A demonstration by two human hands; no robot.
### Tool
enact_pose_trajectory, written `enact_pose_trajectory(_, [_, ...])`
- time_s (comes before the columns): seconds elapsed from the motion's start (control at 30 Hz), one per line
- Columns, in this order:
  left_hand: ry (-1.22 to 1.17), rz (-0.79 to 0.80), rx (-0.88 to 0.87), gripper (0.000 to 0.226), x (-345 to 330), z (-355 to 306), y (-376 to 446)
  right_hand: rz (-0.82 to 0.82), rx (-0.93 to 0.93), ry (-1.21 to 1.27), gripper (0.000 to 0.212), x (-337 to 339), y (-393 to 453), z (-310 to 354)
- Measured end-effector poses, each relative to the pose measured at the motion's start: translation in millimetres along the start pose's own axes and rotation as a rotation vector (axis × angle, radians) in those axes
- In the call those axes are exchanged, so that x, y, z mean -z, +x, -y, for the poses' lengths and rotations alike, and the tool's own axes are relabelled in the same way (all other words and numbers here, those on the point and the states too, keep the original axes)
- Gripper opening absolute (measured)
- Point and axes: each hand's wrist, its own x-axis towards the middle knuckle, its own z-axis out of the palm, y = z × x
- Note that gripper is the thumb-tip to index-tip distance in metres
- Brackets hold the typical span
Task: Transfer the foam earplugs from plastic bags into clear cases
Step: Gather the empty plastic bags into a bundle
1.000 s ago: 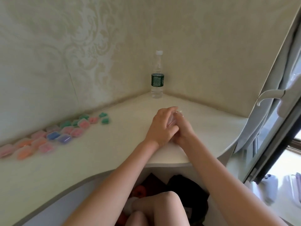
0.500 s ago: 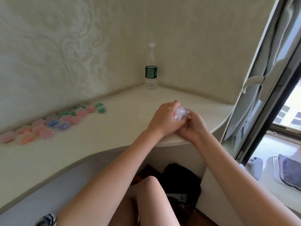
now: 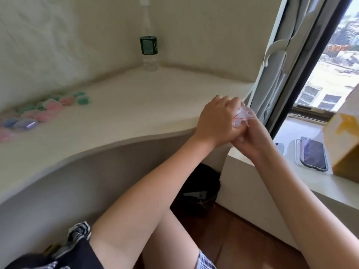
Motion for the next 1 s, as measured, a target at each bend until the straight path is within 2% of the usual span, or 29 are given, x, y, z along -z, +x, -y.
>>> enact_pose_trajectory(0.1, [0.029,0.003,-0.049,0.041,-15.1,-6.1,-19.4,-0.099,-0.02,0.032,0.06,18.8,-10.7,-13.2])
enact_pose_trajectory(0.2, [0.076,0.104,-0.106,0.041,-34.3,-7.2,-48.8,-0.237,-0.106,0.034,0.046,45.0,-19.2,-37.6])
enact_pose_trajectory(0.27, [0.076,0.26,-0.047,0.044,-45.3,1.9,-68.1,-0.256,-0.217,0.012,0.042,64.4,-21.3,-55.3])
enact_pose_trajectory(0.33, [-0.015,0.44,0.116,0.048,-53.0,12.8,-83.2,-0.234,-0.338,-0.02,0.045,79.4,-21.9,-70.7])
enact_pose_trajectory(0.43, [-0.179,0.604,0.484,0.059,-70.1,30.9,-98.4,-0.219,-0.411,-0.057,0.025,92.1,-15.4,-94.3])
enact_pose_trajectory(0.53, [-0.33,0.7,0.754,0.071,-90.7,48.7,-112.4,-0.312,-0.4,-0.093,0.024,108.8,1.8,-120.6])
enact_pose_trajectory(0.63, [-0.563,0.722,1.001,0.082,-102.8,67.9,-128.7,-0.394,-0.387,-0.105,0.023,131.4,24.0,-146.4])
enact_pose_trajectory(0.73, [-0.722,0.767,1.175,0.083,-110.1,89.6,-145.1,-0.569,-0.422,-0.187,0.018,148.6,40.1,-169.2])
enact_pose_trajectory(0.8, [-0.734,0.76,1.276,0.077,-115.9,103.7,-154.1,-0.667,-0.445,-0.263,0.027,160.0,51.4,-188.4])
enact_pose_trajectory(0.9, [-0.782,0.785,1.406,0.061,-125.2,124.3,-166.5,-0.713,-0.464,-0.271,0.031,177.2,72.0,-220.6])
enact_pose_trajectory(1.0, [-0.809,0.806,1.471,0.063,-139.5,140.2,-173.6,-0.768,-0.512,-0.253,0.025,177.8,87.2,-236.4])
